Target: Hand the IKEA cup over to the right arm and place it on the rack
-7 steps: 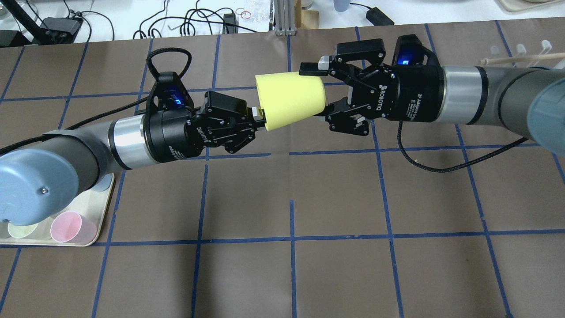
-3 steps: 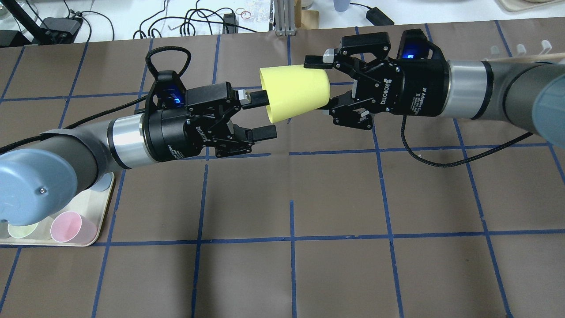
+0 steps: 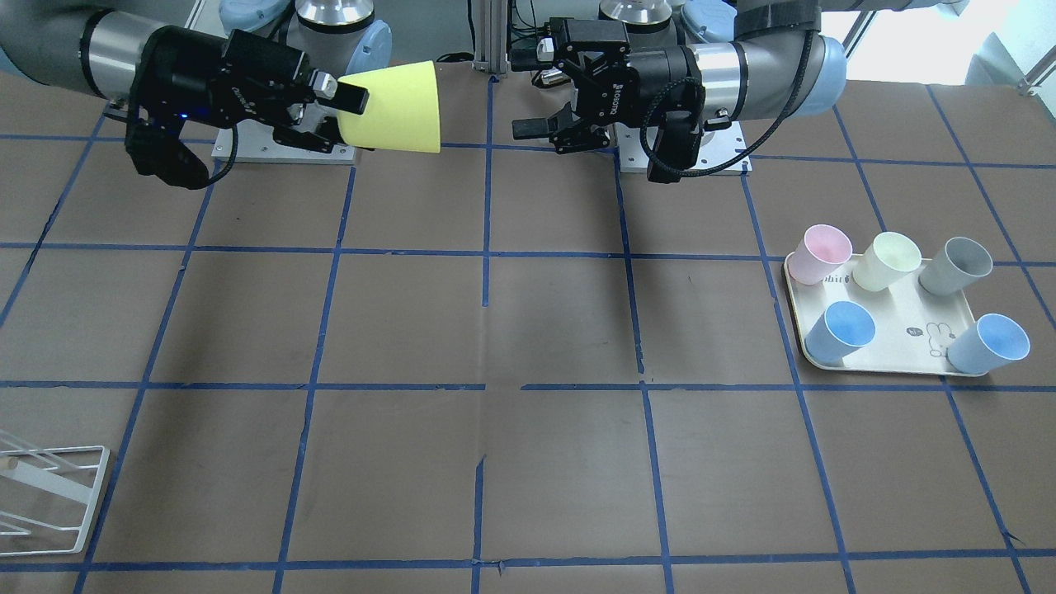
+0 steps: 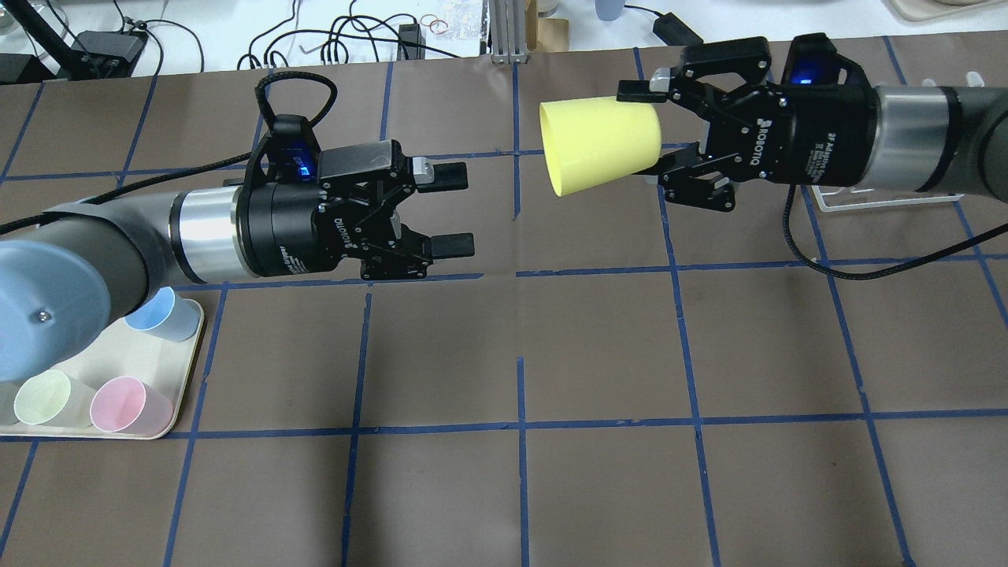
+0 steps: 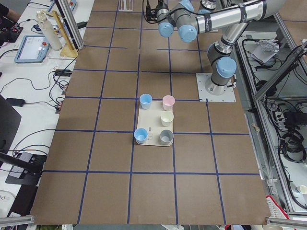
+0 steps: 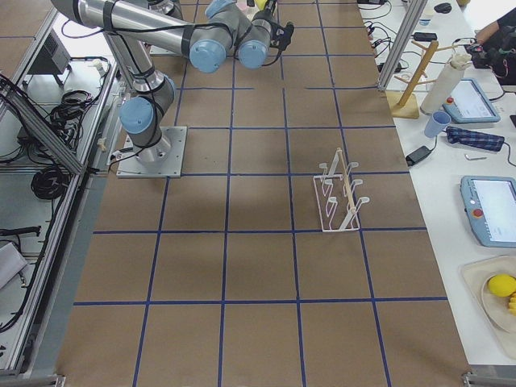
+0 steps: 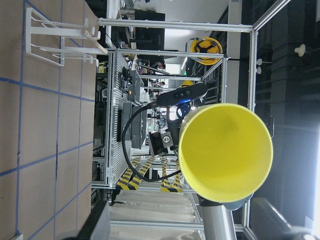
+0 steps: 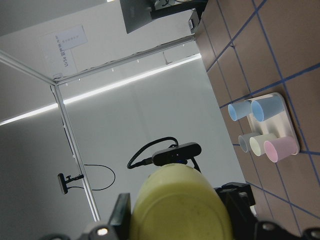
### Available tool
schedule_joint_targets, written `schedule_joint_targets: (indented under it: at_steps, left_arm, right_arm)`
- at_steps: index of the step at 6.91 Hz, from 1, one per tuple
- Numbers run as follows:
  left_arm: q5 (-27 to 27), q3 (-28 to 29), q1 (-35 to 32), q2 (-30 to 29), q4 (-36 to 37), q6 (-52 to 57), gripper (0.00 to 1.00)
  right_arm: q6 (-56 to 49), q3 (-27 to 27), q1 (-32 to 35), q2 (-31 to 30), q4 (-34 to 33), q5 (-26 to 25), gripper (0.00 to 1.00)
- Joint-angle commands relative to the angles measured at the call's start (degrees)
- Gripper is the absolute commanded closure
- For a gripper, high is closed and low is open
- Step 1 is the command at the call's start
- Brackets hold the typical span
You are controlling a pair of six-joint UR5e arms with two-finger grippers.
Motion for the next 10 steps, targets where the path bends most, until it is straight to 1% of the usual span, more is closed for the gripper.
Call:
schedule_joint_targets:
  at_steps: [1, 2, 3, 4, 5, 6, 7, 8, 9, 10]
  left_arm:
    - [12.9, 2.9, 0.3, -1.6, 7.0, -9.1, 0.0]
    - [24.1, 2.9, 0.2, -2.2, 16.9, -17.8, 0.0]
    - [32.8, 2.7, -0.4, -2.8, 28.6, -26.3, 0.0]
    - [40.0, 2.9, -0.5, -3.5, 32.1, -27.4, 0.0]
    - [49.9, 3.4, -0.6, -4.2, 37.8, -28.0, 0.0]
    - [58.6, 4.8, -1.6, -5.6, 41.9, -31.4, 0.0]
    - [66.7, 9.6, -4.8, -7.4, 41.3, -34.6, 0.0]
    - [76.8, 15.2, -9.1, -8.9, 39.2, -35.3, 0.0]
    - [79.5, 19.6, -11.0, -9.1, 35.3, -37.3, 0.0]
    - [78.9, 19.4, -11.5, -6.6, 33.6, -41.0, 0.0]
  right_arm:
    - [1.7, -3.8, -5.6, -0.1, -0.4, -12.4, 0.7]
    - [2.6, -8.1, -6.3, -0.2, -1.0, -22.0, 0.74]
    - [2.5, -11.7, -6.3, -0.2, -2.4, -29.0, 0.76]
    - [2.6, -12.9, -6.3, -0.3, -8.5, -38.0, 0.77]
    - [2.6, -12.6, -6.3, -0.5, -15.3, -45.7, 0.8]
    - [2.2, -12.4, -6.2, -0.6, -21.1, -51.7, 0.81]
    - [1.5, -12.3, -6.2, -0.1, -25.1, -58.0, 0.82]
    - [1.0, -12.2, -6.2, 0.1, -29.7, -63.4, 0.85]
    - [-0.2, -12.2, -6.2, 1.3, -32.5, -65.9, 0.86]
    - [-0.4, -12.2, -6.2, 4.0, -37.4, -67.4, 0.86]
